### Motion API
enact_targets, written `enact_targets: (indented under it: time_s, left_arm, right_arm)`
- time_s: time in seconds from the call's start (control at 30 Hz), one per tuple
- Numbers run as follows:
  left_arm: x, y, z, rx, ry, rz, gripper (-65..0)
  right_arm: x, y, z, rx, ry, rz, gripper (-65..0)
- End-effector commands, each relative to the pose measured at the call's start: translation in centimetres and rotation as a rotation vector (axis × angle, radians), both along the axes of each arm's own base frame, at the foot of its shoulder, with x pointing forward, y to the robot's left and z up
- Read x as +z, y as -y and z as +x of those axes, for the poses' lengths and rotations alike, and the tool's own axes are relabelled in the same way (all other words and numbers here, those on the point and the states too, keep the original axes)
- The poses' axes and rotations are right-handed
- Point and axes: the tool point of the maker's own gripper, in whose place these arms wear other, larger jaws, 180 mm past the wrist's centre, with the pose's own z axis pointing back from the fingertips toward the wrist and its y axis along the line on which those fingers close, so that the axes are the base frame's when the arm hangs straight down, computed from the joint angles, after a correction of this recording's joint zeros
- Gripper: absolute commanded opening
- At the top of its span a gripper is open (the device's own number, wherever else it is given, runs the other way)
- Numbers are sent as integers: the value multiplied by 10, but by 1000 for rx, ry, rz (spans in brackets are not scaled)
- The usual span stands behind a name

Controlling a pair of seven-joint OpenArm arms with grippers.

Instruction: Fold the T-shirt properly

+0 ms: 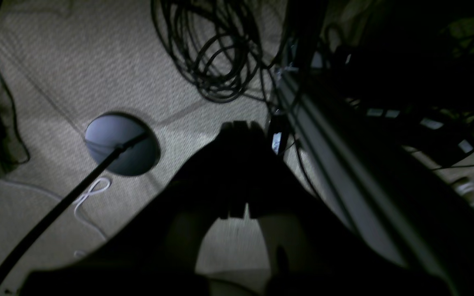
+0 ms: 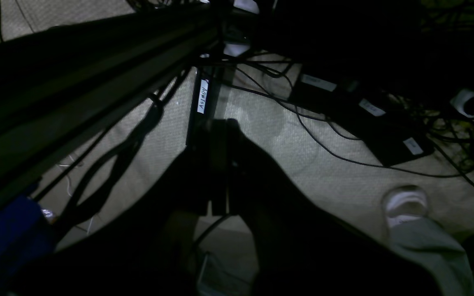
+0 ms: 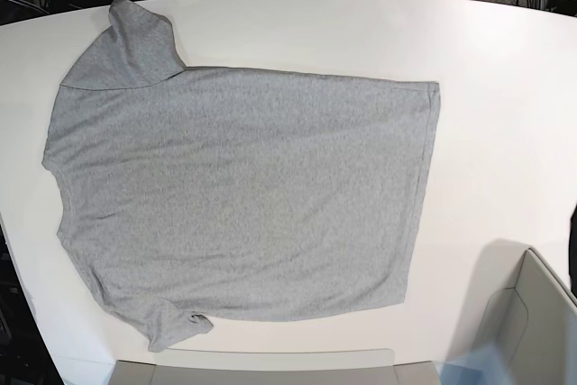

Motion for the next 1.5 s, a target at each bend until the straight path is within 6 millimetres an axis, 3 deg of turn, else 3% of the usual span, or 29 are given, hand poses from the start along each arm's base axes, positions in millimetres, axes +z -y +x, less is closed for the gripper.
enact_targets:
  time_s: [0.0, 0.1, 0.27, 0.4, 0.6, 0.7, 0.9, 1.07, 1.23, 1.47]
  left_arm:
    - [1, 1, 3, 0, 9, -1, -650]
    - [0, 1, -1, 1, 2, 1, -650]
    - [-2, 1, -25, 2, -33, 1, -650]
    - [-3, 1, -44, 2, -67, 0, -650]
    - [-3, 2, -45, -2, -66, -1, -650]
    - [-3, -14, -46, -10, -66, 23, -650]
    - [-3, -32, -42, -10, -59, 51, -650]
    - [-3, -31, -41, -12, -56, 50, -650]
    - [-3, -31, -41, -10, -56, 50, -650]
    - [-3, -32, -43, 0, -59, 49, -650]
  right_arm:
    - [1, 0, -2, 5, -1, 12, -650]
    - [1, 0, -5, 5, -6, 12, -650]
    - [1, 0, -3, 5, -3, 12, -650]
    - [0, 0, -16, 5, -23, 12, -650]
    - [0, 5, -28, 6, -41, 4, -650]
    - [0, 6, -37, 9, -55, 3, -650]
    - [0, 6, -36, 11, -54, 3, -650]
    - [0, 5, -28, 36, -38, 2, -650]
    - [-1, 7, -36, 139, -48, -9, -650]
    - [0, 1, -35, 136, -45, 1, -650]
